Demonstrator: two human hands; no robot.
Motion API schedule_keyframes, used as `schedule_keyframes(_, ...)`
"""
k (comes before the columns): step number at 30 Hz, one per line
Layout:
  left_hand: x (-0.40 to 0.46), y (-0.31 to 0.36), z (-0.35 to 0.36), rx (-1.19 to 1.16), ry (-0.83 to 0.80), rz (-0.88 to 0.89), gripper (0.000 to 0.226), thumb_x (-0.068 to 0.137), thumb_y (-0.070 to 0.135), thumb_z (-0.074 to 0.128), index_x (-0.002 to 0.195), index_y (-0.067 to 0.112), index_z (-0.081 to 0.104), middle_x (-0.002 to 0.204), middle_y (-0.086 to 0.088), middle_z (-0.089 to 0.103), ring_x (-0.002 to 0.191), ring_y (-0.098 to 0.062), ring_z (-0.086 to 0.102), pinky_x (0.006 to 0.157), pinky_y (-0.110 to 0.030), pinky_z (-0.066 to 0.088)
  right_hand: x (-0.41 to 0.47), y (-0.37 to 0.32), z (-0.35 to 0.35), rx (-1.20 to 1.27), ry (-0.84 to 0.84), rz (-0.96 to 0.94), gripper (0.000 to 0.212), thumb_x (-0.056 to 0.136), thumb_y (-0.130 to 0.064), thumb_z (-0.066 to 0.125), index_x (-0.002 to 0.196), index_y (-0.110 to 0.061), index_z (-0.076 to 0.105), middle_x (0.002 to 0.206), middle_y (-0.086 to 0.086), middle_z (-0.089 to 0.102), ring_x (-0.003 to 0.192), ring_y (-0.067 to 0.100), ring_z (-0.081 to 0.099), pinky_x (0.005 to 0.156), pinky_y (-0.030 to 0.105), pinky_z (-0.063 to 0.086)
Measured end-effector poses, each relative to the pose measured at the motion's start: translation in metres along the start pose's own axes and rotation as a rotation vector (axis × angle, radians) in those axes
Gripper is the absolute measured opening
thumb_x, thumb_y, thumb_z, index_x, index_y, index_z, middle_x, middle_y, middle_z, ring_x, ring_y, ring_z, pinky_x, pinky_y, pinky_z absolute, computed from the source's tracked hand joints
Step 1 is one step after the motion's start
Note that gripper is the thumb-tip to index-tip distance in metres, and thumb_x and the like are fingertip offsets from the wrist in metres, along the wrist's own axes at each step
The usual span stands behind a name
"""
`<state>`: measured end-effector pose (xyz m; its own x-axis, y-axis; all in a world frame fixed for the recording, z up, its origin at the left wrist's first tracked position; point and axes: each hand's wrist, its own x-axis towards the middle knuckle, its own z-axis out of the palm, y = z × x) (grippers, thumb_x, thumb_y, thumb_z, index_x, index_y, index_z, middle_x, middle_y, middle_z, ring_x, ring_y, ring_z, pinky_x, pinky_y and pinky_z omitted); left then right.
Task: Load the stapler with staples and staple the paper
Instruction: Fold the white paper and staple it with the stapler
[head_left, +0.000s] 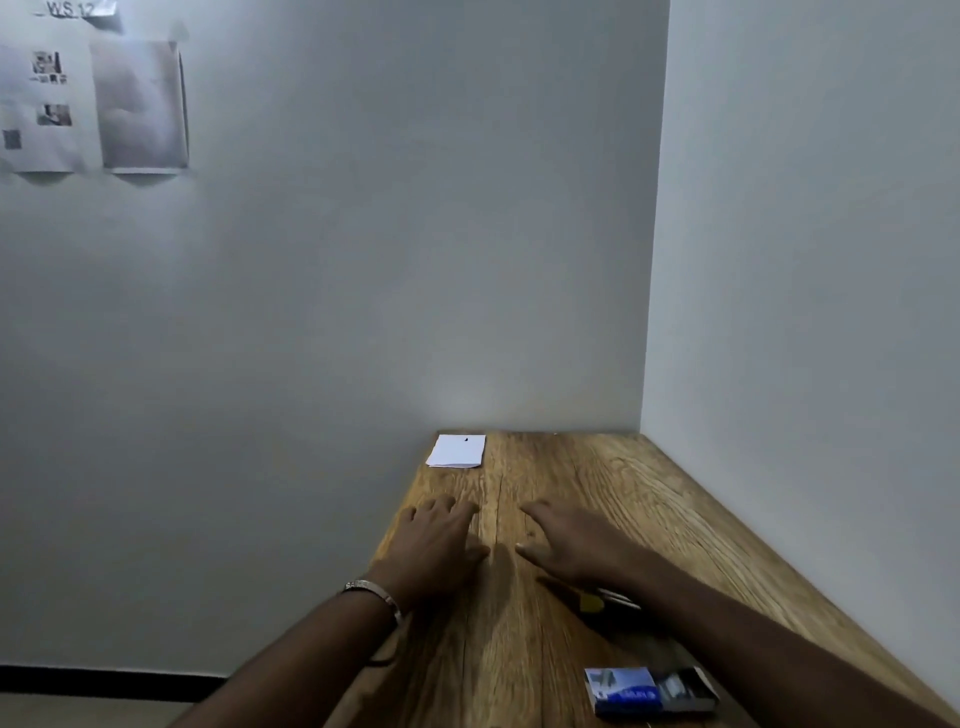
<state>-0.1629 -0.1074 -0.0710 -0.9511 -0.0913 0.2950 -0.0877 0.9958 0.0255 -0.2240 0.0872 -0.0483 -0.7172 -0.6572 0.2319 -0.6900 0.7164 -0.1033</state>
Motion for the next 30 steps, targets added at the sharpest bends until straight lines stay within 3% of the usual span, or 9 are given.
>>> schedule_keyframes(7, 0.066, -0.038, 0.013, 0.009, 0.011, -0.007, 0.062, 0.091, 0.060, 0.044, 0.144, 0.029, 0.031, 0.154, -0.003, 0.034, 0.140, -0.025, 0.033, 0.111, -0.049, 0.027, 0.075, 0.007, 0.019, 0.001, -0.022, -0.022, 0.068, 0.096, -0.050, 0.049, 0.153, -0.020, 0.028, 0.157, 0.006, 0.035, 0.142, 0.025, 0.036, 0.110, 0.041, 0.036)
schedule_keyframes(16, 0.138, -0.073, 0.037, 0.055, -0.010, -0.082, 0.071, 0.089, 0.067, 0.040, 0.146, 0.026, 0.029, 0.153, -0.009, 0.035, 0.137, -0.031, 0.037, 0.111, -0.049, 0.025, 0.166, 0.024, 0.050, -0.021, -0.084, -0.013, 0.070, 0.095, -0.030, 0.051, 0.156, -0.021, 0.018, 0.163, 0.008, 0.020, 0.148, 0.027, 0.025, 0.116, 0.043, 0.032)
schedule_keyframes(21, 0.167, -0.085, 0.050, 0.039, -0.031, -0.111, 0.070, 0.092, 0.066, 0.035, 0.147, 0.024, 0.028, 0.154, -0.011, 0.034, 0.139, -0.031, 0.035, 0.112, -0.052, 0.024, 0.200, 0.028, 0.065, -0.026, -0.098, -0.036, 0.064, 0.098, -0.028, 0.044, 0.156, -0.016, 0.019, 0.161, 0.011, 0.025, 0.146, 0.029, 0.029, 0.115, 0.045, 0.034)
schedule_keyframes(30, 0.188, -0.093, 0.074, -0.027, -0.074, -0.116, 0.055, 0.099, 0.053, 0.025, 0.139, 0.019, 0.040, 0.145, -0.005, 0.044, 0.133, -0.025, 0.043, 0.106, -0.050, 0.030, 0.232, 0.021, 0.078, 0.018, -0.173, -0.053, 0.057, 0.107, -0.034, 0.024, 0.158, -0.012, 0.013, 0.166, 0.011, 0.009, 0.153, 0.027, 0.012, 0.123, 0.047, 0.019)
